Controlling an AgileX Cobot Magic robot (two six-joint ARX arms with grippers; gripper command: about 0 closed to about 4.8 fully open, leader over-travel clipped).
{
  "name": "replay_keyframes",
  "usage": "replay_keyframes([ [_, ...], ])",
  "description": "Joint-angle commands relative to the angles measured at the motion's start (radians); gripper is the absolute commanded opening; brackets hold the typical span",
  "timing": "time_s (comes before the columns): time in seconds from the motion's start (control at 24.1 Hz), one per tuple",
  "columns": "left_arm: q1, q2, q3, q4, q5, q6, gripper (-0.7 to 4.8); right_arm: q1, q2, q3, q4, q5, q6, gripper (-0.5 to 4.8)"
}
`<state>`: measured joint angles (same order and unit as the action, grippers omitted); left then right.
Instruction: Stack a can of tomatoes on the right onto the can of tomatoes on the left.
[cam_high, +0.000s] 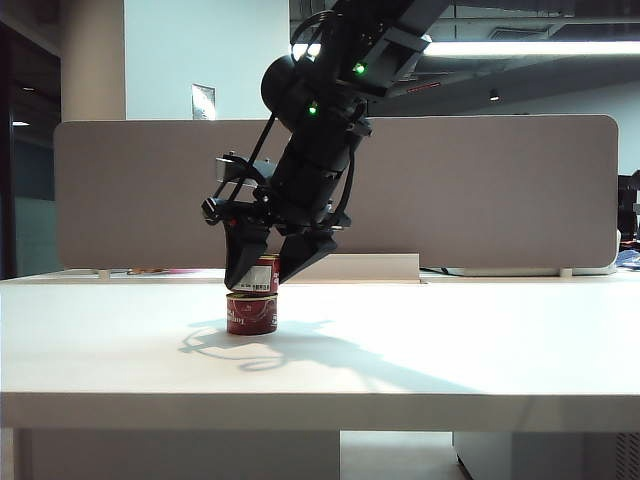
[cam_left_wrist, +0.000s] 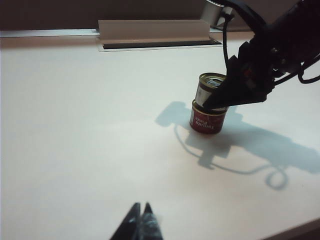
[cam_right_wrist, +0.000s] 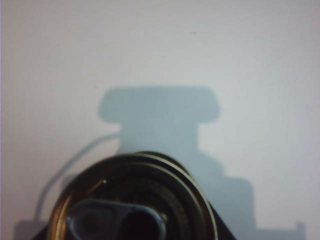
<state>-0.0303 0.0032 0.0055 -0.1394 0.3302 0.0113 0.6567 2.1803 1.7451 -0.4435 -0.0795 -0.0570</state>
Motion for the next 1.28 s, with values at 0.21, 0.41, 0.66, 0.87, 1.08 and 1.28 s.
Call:
replay_keyframes([
  [0.21,0.001,0.001,0.002,-0.010,0.007,0.008,-0.06,0.002,-0.005,0.008,0.032,-0.001,0.001,2.43],
  [0.41,0.001,0.001,0.002,-0.010,0.007,0.008,-0.06,0.002,0.012,0.008,0.038,-0.001,0.002,2.78],
  [0.66,0.001,0.001,0.003,-0.010,0.007,0.008,-0.06,0.002,0.019,0.008,0.049,-0.001,0.002,2.79],
  [0.87,0.001,0.001,0.003,-0.010,0.007,0.008,-0.06,0.002,0.019,0.008,0.046,-0.001,0.002,2.90],
  [1.08,0.001,0.001,0.002,-0.010,0.007,0.008,-0.06,0.002,0.016,0.008,0.043,0.003,0.002,3.78],
  [1.28,0.001,0.001,0.002,-0.010,0.007,0.008,-0.06,0.002,0.008,0.008,0.036,0.029,0.001,3.78],
])
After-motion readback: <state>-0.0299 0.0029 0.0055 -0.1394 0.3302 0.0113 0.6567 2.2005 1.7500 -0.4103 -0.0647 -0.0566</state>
